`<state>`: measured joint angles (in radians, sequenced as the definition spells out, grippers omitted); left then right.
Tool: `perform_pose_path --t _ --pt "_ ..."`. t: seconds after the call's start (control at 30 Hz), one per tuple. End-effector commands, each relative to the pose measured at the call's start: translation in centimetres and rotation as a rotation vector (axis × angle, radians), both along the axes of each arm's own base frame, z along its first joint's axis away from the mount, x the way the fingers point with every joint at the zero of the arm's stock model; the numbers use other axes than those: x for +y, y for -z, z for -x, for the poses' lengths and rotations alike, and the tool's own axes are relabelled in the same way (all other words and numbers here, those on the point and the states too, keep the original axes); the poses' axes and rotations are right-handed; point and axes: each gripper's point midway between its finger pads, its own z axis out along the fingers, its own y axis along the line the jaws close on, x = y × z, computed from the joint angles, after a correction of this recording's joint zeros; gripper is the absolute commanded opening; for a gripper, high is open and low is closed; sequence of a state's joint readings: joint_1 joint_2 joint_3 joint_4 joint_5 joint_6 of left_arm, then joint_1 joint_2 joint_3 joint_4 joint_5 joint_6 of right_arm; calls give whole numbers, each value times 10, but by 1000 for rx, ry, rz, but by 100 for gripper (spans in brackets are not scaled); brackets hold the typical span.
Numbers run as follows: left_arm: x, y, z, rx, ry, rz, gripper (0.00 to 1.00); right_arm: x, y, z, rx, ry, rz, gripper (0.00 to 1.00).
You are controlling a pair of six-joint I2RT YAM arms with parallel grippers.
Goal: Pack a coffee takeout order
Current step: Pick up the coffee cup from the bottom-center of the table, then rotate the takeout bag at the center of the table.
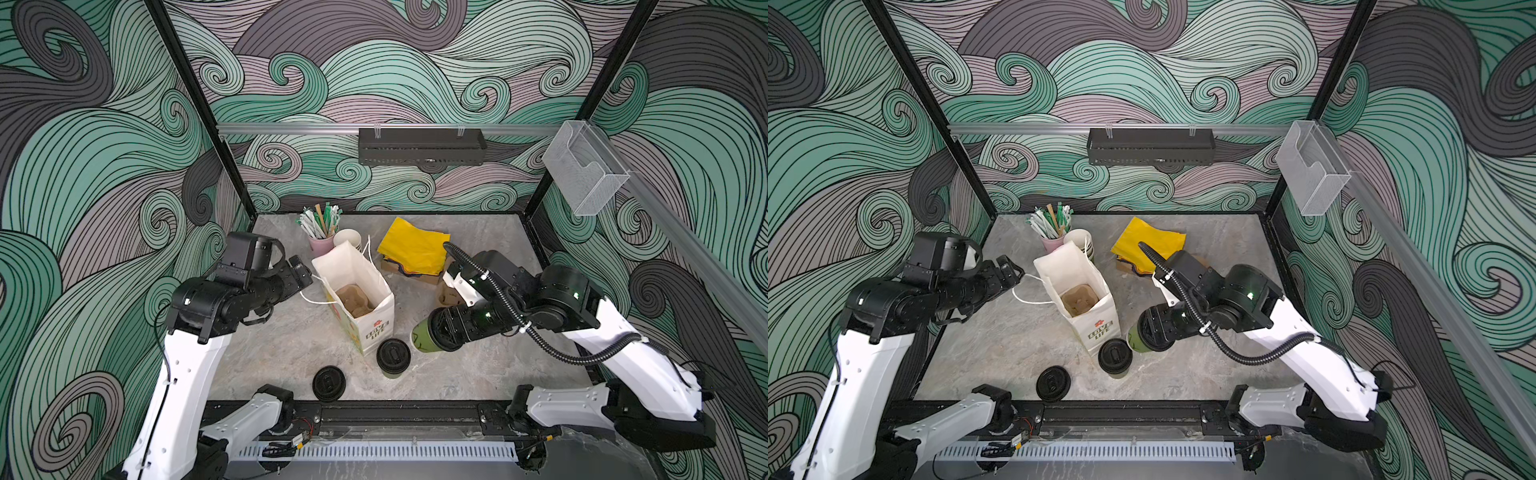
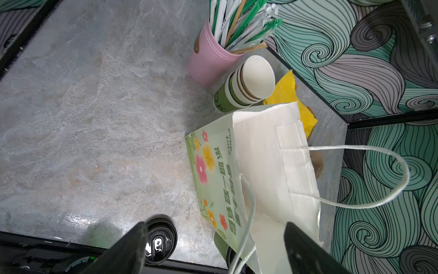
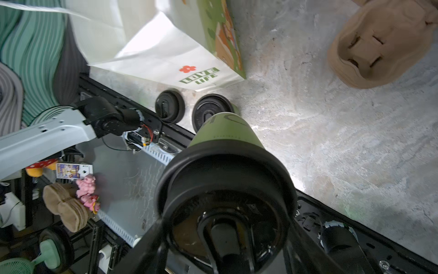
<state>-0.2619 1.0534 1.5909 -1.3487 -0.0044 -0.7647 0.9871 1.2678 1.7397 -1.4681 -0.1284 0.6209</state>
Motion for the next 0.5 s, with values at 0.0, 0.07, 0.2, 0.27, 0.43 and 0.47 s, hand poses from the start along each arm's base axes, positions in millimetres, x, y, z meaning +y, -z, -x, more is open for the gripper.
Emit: perform_pose_path --t 0.0,0.07,0.2,0.27,0.43,0.47 --pt "-14 1 0 24 81 36 92 15 -14 5 10 -67 -37 68" --pt "-27 6 -4 27 148 69 89 27 -26 6 3 -104 -70 68" --pt "-41 16 -9 43 195 127 77 48 -45 11 6 -184 -116 68" --pt "-48 18 -11 41 213 163 68 54 -50 9 -1 -201 -126 68" --pt "-64 34 -12 97 249 241 60 64 -56 1 -30 -216 -133 69" --pt "-66 37 -12 109 252 248 60 66 -56 0 -34 -218 -131 69"
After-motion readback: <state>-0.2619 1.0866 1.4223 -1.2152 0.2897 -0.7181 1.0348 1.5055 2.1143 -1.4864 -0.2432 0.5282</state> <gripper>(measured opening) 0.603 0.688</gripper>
